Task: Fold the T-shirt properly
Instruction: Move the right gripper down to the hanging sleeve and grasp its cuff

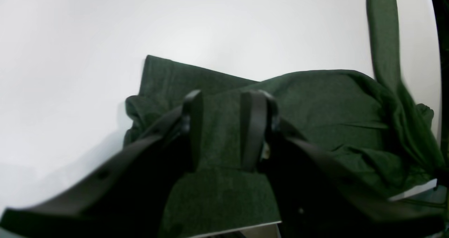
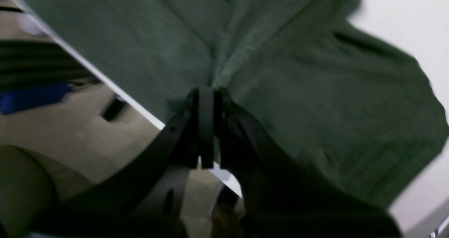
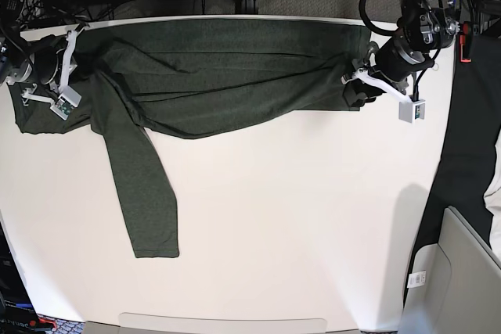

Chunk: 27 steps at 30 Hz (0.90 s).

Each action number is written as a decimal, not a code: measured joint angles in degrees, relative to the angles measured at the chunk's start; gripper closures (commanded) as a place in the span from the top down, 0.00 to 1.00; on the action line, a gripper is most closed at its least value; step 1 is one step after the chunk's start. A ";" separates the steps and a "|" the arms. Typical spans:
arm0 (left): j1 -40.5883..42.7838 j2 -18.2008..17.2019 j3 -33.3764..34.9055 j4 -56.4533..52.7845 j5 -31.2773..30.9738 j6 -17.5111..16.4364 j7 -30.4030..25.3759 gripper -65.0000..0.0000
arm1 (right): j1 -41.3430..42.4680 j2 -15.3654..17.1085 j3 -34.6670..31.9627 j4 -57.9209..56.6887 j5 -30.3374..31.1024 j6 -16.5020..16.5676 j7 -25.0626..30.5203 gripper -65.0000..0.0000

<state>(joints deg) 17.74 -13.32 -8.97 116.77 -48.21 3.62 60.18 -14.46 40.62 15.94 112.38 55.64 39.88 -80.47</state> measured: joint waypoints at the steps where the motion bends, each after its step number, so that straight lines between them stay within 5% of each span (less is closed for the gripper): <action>1: 0.00 0.07 0.02 0.00 -0.04 -0.04 0.00 0.28 | 0.02 -0.02 0.00 0.00 -0.83 0.00 0.02 0.03; 10: -0.13 -0.02 0.02 0.00 -0.04 0.00 -0.02 0.28 | 4.31 -1.86 1.27 -0.50 -4.81 0.02 1.07 0.39; 16: 0.00 0.02 0.02 0.00 -0.04 0.00 -0.13 0.28 | 10.69 -6.58 3.74 -2.60 -15.56 -0.09 1.18 0.40; 23: -0.09 0.09 0.02 -0.04 -0.07 -0.17 0.00 0.28 | 24.28 -18.12 2.16 -15.02 -34.73 0.04 1.62 0.40; 27: -0.15 -0.04 0.02 -0.04 0.13 0.02 0.04 0.28 | 31.12 -23.43 -4.63 -20.50 -42.64 0.31 10.25 0.40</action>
<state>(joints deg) 17.58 -13.37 -8.95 116.73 -48.07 3.64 60.23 16.67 17.19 11.31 91.88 12.99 40.18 -70.22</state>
